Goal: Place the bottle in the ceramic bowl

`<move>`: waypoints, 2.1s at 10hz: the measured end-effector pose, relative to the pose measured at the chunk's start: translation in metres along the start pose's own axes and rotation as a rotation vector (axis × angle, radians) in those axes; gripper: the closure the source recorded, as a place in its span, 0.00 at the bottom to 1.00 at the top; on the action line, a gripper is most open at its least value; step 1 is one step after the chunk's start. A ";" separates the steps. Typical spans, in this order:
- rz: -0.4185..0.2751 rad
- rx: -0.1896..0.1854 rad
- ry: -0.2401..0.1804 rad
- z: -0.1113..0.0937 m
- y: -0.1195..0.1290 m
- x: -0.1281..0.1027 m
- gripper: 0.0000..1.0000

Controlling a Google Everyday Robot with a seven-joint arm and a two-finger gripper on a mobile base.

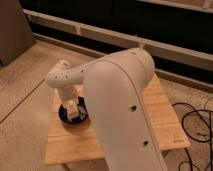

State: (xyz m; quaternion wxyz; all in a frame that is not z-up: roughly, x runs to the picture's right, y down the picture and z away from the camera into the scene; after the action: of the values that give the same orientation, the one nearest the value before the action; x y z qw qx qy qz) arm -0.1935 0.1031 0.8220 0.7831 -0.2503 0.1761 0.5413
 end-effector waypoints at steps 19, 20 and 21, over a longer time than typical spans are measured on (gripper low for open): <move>0.000 0.121 0.030 0.021 -0.012 -0.004 0.35; 0.000 0.121 0.030 0.022 -0.012 -0.004 0.24; 0.000 0.121 0.030 0.021 -0.012 -0.004 0.20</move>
State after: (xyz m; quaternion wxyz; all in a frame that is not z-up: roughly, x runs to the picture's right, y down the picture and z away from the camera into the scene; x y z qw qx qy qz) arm -0.1835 0.1094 0.8439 0.7940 -0.2106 0.2204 0.5259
